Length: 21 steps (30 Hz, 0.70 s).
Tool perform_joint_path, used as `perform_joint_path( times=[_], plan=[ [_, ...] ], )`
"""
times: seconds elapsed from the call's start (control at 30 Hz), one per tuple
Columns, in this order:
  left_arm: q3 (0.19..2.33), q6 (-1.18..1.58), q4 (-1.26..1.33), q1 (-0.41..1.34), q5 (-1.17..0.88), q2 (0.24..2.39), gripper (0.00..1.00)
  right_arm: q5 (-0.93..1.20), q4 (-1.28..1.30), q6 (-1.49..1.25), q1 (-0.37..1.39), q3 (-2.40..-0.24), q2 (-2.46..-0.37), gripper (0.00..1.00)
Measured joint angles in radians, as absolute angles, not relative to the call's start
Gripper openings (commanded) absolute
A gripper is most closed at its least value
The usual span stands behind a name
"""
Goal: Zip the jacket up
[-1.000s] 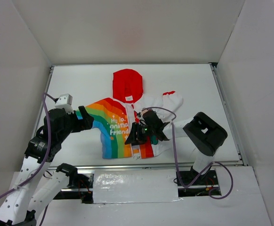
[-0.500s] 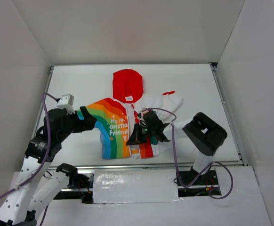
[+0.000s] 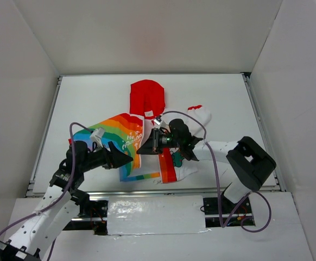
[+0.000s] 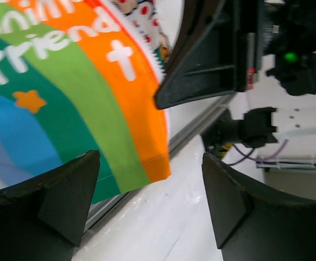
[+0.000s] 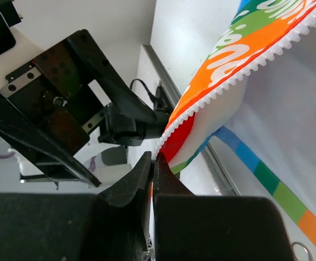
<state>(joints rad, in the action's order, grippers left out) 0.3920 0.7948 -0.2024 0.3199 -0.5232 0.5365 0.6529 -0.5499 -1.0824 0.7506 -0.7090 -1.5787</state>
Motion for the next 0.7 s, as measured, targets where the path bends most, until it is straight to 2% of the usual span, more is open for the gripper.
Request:
perform_joint_path(
  times=[0.1, 0.17, 0.47, 0.7],
  plan=[
    [0.361, 0.824, -0.103, 0.323, -0.580, 0.533, 0.81, 0.665, -0.553, -1.091, 0.753, -0.720, -1.579, 0.00],
    [0.348, 0.842, -0.047, 0.324, -0.610, 0.541, 0.70, 0.665, -0.535, -1.084, 0.758, -0.730, -1.579, 0.00],
    [0.338, 0.841, 0.021, 0.372, -0.627, 0.623, 0.71, 0.640, -0.455, -1.050, 0.764, -0.750, -1.579, 0.00],
    [0.348, 0.816, -0.057, 0.420, -0.556, 0.634, 0.64, 0.627, -0.408, -1.028, 0.764, -0.779, -1.579, 0.00]
  ],
)
